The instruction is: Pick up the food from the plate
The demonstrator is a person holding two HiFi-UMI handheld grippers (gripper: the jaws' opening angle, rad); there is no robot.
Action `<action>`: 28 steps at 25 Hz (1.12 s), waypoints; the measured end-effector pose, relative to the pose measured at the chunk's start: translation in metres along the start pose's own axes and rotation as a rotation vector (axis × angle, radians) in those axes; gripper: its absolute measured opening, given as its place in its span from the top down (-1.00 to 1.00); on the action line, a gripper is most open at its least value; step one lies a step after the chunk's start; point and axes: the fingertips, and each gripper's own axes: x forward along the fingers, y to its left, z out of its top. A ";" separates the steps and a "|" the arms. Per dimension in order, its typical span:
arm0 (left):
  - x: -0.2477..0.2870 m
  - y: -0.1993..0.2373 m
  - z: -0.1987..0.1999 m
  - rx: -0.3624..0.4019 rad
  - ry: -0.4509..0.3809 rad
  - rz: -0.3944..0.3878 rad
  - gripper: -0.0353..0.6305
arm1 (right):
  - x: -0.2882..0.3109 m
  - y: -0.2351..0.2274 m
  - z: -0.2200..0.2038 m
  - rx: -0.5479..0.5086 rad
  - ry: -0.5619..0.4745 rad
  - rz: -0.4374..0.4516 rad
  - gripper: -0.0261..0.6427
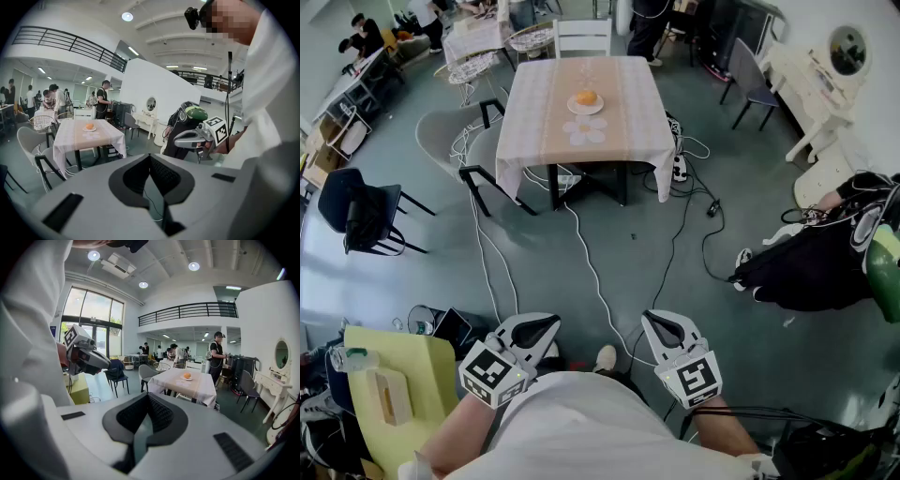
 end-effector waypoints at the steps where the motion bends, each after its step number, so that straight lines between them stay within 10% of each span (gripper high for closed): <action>1: -0.005 0.007 -0.001 -0.001 -0.006 0.003 0.87 | 0.006 0.005 0.004 -0.006 0.002 0.003 0.89; 19: -0.087 0.158 -0.023 -0.076 -0.072 0.019 0.87 | 0.136 0.076 0.069 0.005 0.020 -0.034 0.87; 28: 0.022 0.233 0.047 -0.074 -0.078 0.026 0.55 | 0.203 -0.044 0.088 0.008 0.004 -0.004 0.56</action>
